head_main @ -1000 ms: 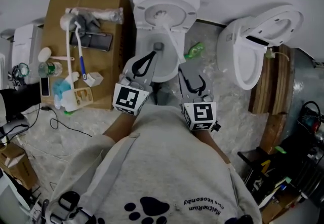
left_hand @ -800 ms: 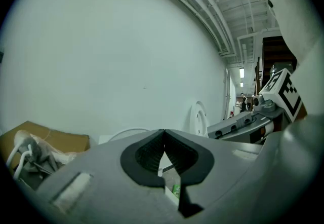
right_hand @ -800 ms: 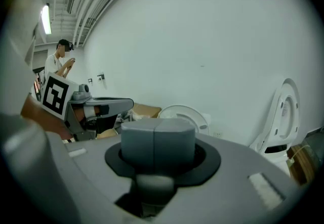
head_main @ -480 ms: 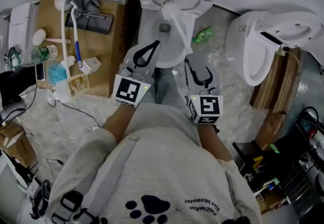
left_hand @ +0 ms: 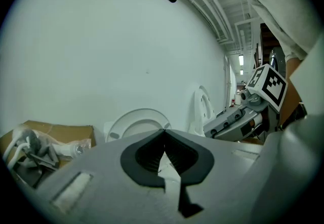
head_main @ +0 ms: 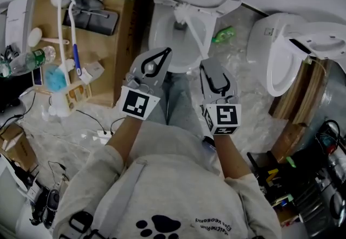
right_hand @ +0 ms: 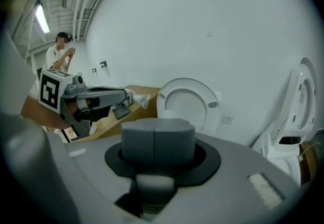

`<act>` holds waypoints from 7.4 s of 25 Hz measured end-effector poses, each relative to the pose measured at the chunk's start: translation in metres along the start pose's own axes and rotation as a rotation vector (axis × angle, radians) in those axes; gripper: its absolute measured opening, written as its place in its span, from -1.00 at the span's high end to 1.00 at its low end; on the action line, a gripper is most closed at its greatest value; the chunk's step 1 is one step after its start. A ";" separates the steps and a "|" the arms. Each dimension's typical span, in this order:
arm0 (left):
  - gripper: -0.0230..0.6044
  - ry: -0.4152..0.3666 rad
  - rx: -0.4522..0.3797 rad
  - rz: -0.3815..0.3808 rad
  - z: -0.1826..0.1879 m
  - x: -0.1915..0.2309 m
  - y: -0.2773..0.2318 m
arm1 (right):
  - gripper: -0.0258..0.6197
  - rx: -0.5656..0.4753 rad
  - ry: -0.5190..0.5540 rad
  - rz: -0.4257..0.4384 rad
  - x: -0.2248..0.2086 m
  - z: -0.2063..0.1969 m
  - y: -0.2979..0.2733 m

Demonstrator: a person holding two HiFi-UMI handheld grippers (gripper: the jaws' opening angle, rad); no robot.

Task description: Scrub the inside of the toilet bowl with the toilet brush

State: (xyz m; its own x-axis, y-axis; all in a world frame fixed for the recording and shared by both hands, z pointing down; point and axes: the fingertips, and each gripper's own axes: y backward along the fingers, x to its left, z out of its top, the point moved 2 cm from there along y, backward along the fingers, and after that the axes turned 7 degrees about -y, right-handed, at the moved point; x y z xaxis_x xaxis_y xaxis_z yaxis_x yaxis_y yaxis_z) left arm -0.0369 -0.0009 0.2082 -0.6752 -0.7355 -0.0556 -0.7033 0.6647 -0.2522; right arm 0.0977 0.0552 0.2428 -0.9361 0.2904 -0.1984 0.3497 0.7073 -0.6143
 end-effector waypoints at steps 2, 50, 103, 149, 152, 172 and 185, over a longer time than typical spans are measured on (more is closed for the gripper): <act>0.94 0.013 0.004 0.005 -0.011 0.003 -0.004 | 0.44 0.020 0.009 0.018 -0.002 -0.010 -0.010; 0.94 0.070 0.182 -0.057 -0.205 -0.027 -0.040 | 0.44 0.217 -0.046 -0.013 -0.041 -0.177 -0.133; 0.94 0.282 0.374 -0.105 -0.310 -0.063 -0.018 | 0.44 0.497 -0.064 -0.011 -0.017 -0.298 -0.127; 0.94 0.332 0.402 -0.089 -0.322 -0.031 -0.034 | 0.44 0.490 -0.020 0.060 0.003 -0.243 -0.202; 0.94 0.336 0.404 -0.088 -0.322 -0.030 -0.035 | 0.44 0.486 -0.017 0.058 -0.001 -0.239 -0.207; 0.94 0.347 0.405 -0.077 -0.319 -0.013 -0.056 | 0.44 0.477 0.005 0.075 -0.015 -0.209 -0.235; 0.94 0.347 0.409 -0.076 -0.315 -0.008 -0.073 | 0.44 0.473 0.018 0.082 -0.033 -0.195 -0.248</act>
State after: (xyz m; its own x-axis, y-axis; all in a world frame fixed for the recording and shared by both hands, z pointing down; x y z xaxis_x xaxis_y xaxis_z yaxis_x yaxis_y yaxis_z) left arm -0.0499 -0.0020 0.5314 -0.7087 -0.6466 0.2823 -0.6555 0.4553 -0.6025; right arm 0.0499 -0.0041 0.5502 -0.9040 0.3467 -0.2500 0.3626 0.3123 -0.8781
